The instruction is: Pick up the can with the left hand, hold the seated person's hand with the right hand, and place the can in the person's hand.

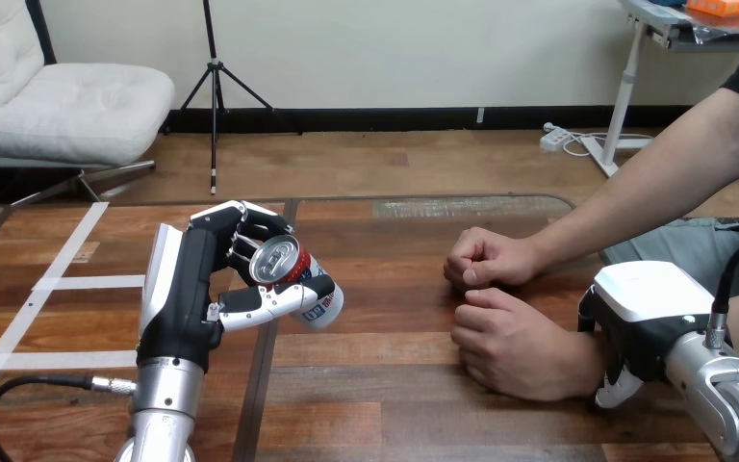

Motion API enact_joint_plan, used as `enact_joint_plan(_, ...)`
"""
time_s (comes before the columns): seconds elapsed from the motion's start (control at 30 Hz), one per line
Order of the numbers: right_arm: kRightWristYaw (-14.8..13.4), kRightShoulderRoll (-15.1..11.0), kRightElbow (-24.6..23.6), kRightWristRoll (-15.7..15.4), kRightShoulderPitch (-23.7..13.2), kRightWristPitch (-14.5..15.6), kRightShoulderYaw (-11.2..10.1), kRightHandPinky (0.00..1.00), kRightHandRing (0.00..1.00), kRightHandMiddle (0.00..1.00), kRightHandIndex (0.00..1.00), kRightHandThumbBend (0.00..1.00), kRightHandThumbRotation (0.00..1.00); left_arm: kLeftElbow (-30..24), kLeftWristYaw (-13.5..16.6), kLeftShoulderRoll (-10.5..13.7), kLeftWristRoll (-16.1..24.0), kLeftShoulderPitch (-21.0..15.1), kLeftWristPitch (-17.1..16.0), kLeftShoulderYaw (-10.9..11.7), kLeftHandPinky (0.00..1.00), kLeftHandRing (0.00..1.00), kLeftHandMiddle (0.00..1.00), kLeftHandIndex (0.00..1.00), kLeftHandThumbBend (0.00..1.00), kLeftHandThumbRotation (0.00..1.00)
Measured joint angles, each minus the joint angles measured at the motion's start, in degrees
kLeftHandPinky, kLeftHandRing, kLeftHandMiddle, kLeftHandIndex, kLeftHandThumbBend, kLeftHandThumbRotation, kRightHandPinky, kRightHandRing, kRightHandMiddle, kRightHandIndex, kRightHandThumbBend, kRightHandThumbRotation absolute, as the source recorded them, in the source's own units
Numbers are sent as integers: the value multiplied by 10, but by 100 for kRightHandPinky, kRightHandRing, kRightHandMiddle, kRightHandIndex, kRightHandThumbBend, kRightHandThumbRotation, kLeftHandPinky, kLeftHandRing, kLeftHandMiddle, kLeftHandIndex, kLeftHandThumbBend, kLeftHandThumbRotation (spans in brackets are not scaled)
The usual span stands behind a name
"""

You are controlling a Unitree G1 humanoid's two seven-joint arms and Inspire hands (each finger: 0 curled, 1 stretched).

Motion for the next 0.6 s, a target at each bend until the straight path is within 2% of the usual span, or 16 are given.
enact_joint_plan(0.2,1,-1,-16,0,7,1,-2,34,43,51,52,74,0,0,0,-1,1,0,0,0,30,37,44,46,67,0)
enact_joint_plan(0.6,3,-1,-46,12,19,2,-16,33,42,49,52,80,0,0,0,-3,2,0,0,-3,30,37,44,46,67,0)
